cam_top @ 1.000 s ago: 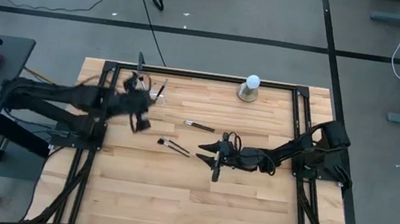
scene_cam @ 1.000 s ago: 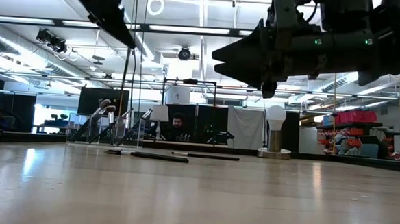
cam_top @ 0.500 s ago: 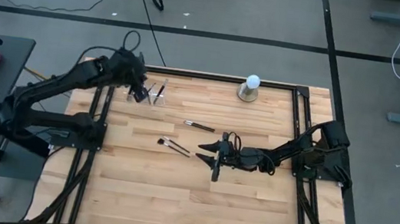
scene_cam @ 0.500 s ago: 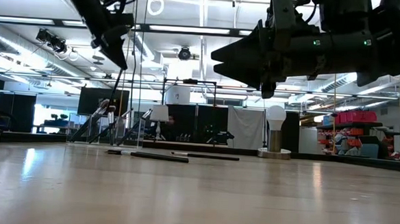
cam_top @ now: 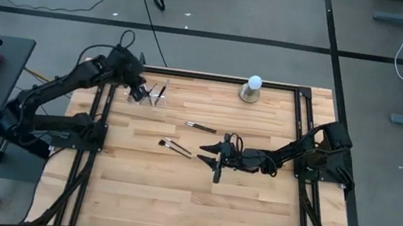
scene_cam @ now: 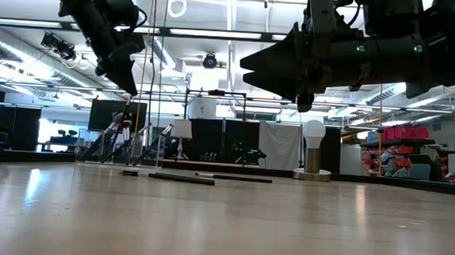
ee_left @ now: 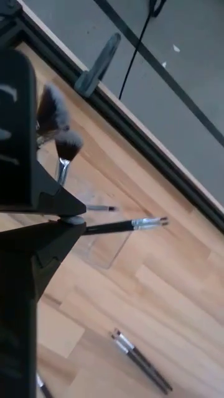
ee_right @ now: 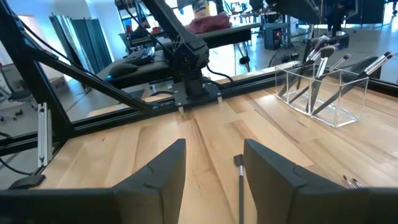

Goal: Put items in baskets/containers
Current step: Put the eyeshadow brush into the transparent organizer, then put the liner brush into the transparent organizer

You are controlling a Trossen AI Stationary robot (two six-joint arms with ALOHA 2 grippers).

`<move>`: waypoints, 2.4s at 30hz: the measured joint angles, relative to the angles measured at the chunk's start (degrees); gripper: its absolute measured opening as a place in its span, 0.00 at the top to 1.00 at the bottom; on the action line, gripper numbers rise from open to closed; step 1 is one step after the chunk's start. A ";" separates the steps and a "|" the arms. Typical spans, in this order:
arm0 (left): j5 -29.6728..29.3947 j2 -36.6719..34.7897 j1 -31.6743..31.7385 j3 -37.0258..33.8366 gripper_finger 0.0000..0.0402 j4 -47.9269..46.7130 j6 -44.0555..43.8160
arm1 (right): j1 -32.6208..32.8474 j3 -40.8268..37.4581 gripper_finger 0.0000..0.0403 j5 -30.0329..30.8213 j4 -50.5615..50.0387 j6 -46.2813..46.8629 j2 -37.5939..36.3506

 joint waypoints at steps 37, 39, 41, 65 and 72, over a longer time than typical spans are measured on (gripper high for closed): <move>-3.13 -1.06 -7.52 2.77 0.59 -0.42 -8.37 | -0.47 0.00 0.59 -0.01 -6.17 2.01 0.00; -2.67 -2.95 -11.87 1.72 0.60 0.55 -9.80 | -0.73 0.00 0.59 -0.01 -8.17 3.79 0.02; -2.55 -4.49 -17.20 -0.46 0.61 3.66 -11.13 | -1.00 0.12 0.59 0.01 -10.37 5.28 0.02; -39.49 -5.92 -65.67 -17.84 0.66 33.26 -21.32 | -10.45 41.21 0.54 -1.74 -52.08 1.79 22.85; -40.72 -5.92 -66.77 -17.84 0.66 33.14 -21.34 | -11.74 41.44 0.56 -3.62 -53.50 0.01 23.78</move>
